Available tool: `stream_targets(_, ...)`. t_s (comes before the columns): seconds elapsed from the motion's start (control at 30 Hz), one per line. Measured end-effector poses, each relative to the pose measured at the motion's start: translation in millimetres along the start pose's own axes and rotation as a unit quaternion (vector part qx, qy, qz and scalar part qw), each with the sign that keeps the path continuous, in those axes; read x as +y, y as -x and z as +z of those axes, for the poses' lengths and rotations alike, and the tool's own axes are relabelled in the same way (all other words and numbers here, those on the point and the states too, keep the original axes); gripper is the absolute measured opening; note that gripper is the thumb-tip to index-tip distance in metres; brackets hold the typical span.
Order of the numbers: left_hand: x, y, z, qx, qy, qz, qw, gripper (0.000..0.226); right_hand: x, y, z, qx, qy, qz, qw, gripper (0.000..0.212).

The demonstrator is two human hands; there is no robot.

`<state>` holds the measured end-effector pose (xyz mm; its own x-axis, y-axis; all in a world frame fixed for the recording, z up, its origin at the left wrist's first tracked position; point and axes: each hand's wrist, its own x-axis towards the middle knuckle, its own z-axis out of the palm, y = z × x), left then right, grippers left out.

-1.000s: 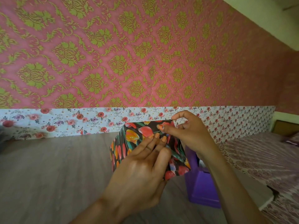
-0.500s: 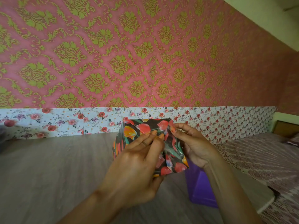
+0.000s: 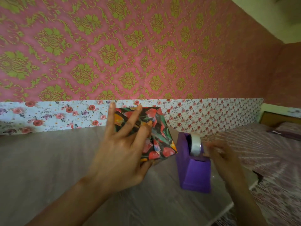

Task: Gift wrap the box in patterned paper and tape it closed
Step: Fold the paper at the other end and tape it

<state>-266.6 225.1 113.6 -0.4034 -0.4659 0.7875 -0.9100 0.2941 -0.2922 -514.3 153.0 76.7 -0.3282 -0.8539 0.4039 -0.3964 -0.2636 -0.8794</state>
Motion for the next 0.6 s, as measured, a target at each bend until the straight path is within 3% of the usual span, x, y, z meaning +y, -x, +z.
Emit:
stream_targets(0.03, 0.5, -0.3, 0.2, -0.001, -0.006, -0.002, 1.000, 0.061, 2.0, -1.7, 2.0, -0.055, 0.023, 0.025, 0.998, 0.008)
stream_targets(0.1, 2.6, -0.4, 1.1, -0.001, -0.011, -0.003, 1.000, 0.062, -0.1, -4.0, 5.0, -0.082, 0.034, 0.056, 0.994, 0.019)
stream_targets(0.23, 3.3, 0.5, 3.8, 0.004, -0.001, 0.001, 1.000, 0.063, 0.3, 1.8, 19.9, 0.039, -0.129, 0.083, 0.987, 0.030)
stream_targets(0.3, 3.2, -0.2, 4.2, 0.003, 0.008, -0.001, 1.000, 0.062, 1.3, 7.9, 29.1, 0.119, -0.243, 0.109, 0.957, 0.028)
stream_targets(0.4, 2.9, 0.1, 4.9, 0.000, 0.010, -0.001, 1.000, 0.062, -0.5, 13.7, 38.5, 0.173, -0.388, 0.141, 0.894, 0.033)
stream_targets(0.5, 3.3, 0.9, 5.3, -0.003, 0.010, -0.003, 1.000, 0.064, 3.6, 25.6, 44.4, 0.203, -0.398, 0.106, 0.888, 0.036)
stream_targets(0.6, 4.5, 1.2, 4.0, -0.002, 0.005, -0.006, 1.000, 0.066, 17.3, 41.3, 46.1, 0.198, -0.358, 0.048, 0.911, 0.040)
